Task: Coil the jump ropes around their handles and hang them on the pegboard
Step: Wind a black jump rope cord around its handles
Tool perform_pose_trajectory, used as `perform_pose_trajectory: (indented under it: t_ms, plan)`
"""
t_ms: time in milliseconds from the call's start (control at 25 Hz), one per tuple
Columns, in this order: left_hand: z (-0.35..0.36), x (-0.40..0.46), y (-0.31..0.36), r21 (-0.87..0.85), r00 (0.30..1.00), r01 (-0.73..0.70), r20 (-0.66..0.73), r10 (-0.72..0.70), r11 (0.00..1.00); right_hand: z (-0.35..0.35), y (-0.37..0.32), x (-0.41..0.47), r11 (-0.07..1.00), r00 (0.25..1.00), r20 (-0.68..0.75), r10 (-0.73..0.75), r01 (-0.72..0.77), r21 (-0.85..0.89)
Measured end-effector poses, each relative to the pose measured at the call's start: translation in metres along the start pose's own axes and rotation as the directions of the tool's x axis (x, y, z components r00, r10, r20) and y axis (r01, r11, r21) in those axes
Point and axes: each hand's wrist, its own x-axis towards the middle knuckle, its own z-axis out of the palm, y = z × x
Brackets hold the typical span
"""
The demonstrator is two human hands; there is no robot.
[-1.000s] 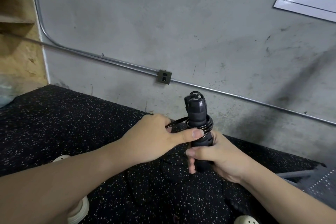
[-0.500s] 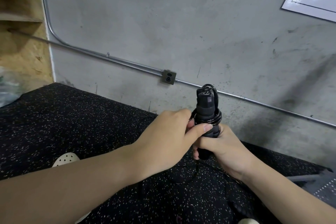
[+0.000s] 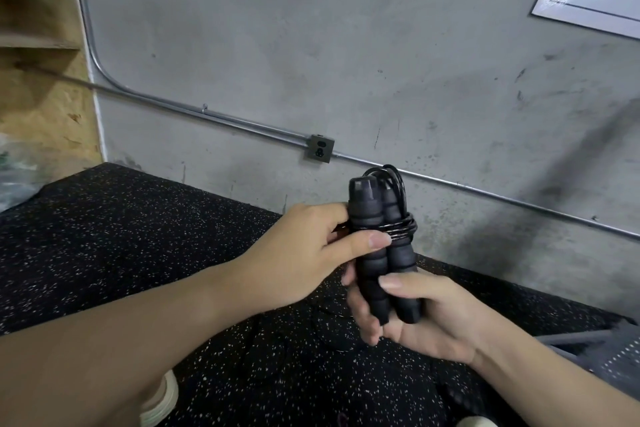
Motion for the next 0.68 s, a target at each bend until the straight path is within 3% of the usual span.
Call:
perform_pose_trajectory:
  t_ms: [80,240,520,680]
  plan:
    - [0.001,0.002,-0.002,0.000,0.999,0.030,-0.014,-0.030,1.000,0.000,0.000,0.000,0.995,0.995,-0.093,-0.028,0.019,-0.102]
    - [-0.001,0.005,-0.001,0.226,0.949,0.309,-0.134,-0.285,0.924,-0.001,0.001,0.005,0.941,0.933,-0.291,-0.210,0.112,-0.320]
    - [0.007,0.003,0.006,0.301,0.969,0.193,-0.207,-0.134,0.934,-0.011,0.005,0.012,0.809,0.801,-0.455,-0.388,0.059,-0.585]
    - [0.011,0.001,0.012,0.329,0.974,0.163,-0.205,-0.098,0.930,-0.006,0.001,0.014,0.796,0.764,-0.502,-0.405,0.024,-0.605]
